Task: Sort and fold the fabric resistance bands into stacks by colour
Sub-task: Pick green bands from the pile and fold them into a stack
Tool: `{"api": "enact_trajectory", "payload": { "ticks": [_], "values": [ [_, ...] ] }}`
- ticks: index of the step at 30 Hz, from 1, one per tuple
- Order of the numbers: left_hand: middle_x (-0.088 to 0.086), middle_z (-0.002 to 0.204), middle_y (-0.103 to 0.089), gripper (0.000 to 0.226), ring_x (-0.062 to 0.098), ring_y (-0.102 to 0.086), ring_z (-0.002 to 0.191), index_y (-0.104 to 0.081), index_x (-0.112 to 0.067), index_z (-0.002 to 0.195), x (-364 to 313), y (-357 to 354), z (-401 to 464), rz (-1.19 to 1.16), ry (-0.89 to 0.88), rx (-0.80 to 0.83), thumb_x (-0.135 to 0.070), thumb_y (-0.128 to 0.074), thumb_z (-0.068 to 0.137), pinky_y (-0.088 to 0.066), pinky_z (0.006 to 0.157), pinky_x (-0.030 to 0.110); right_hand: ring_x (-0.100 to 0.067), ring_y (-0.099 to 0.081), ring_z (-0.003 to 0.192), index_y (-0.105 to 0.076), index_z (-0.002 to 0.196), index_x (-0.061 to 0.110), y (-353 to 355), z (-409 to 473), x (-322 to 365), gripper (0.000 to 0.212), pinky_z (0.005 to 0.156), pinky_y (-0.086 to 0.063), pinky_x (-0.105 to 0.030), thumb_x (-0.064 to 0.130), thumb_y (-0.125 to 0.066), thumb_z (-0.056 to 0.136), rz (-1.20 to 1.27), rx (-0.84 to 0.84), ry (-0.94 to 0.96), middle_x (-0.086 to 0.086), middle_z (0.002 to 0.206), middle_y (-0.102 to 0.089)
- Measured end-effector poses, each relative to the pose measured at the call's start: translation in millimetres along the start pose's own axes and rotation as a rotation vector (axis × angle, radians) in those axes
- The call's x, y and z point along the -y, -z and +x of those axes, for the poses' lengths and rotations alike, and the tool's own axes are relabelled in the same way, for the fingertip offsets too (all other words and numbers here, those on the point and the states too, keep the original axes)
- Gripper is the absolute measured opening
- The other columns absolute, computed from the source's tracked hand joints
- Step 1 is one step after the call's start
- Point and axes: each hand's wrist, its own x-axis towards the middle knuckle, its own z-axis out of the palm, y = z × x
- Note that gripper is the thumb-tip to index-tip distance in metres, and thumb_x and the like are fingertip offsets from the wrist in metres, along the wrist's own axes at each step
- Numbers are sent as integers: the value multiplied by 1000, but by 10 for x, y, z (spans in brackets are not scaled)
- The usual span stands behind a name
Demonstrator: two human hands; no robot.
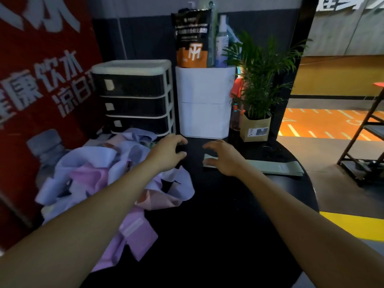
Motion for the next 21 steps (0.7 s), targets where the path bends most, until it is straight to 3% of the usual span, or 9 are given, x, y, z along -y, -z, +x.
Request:
{"api": "enact_trajectory", "payload": {
  "ticks": [3,7,9,13,16,21],
  "values": [
    [5,124,-54,31,20,-54,113,-59,-11,118,98,258,-272,6,11,-61,-14,-62,88,-42,97,33,-26,-49,119,-53,130,13,-130,-42,341,51,99,-34,-27,23,-69,83,9,10,67,-13,126,-50],
    [1,125,-55,28,18,-52,115,-60,-13,117,283,547,-643,35,7,-119,-12,-59,89,-39,90,24,-26,-52,113,-55,126,9,-290,-119,766,45,87,-36,-24,20,-68,84,10,18,127,-14,122,-54],
    [4,123,-56,29,21,-52,114,-61,-13,116,372,658,-821,60,21,-161,-11,-59,87,-41,91,30,-25,-52,113,-55,127,8,-375,-177,947,44,80,-34,-19,19,-66,85,19,40,149,-14,123,-54],
    [5,120,-56,27,19,-52,111,-63,-12,112,532,841,-1158,63,52,-236,-12,-59,85,-34,84,17,-25,-49,121,-51,131,10,-526,-285,1246,48,94,-36,-24,21,-65,86,56,71,185,-11,133,-48],
    [5,118,-57,22,20,-56,109,-65,-17,105,637,957,-1392,32,99,-239,-17,-58,84,-41,85,25,-26,-48,119,-52,130,11,-606,-326,1453,47,97,-38,-31,19,-65,86,57,61,222,-13,130,-48],
    [8,115,-60,30,23,-52,111,-65,-9,111,851,1077,-1765,33,131,-248,-18,-56,83,-32,80,18,-26,-48,117,-55,127,11,-797,-305,1748,45,96,-37,-30,19,-67,84,40,33,278,-12,127,-50]
  ]
}}
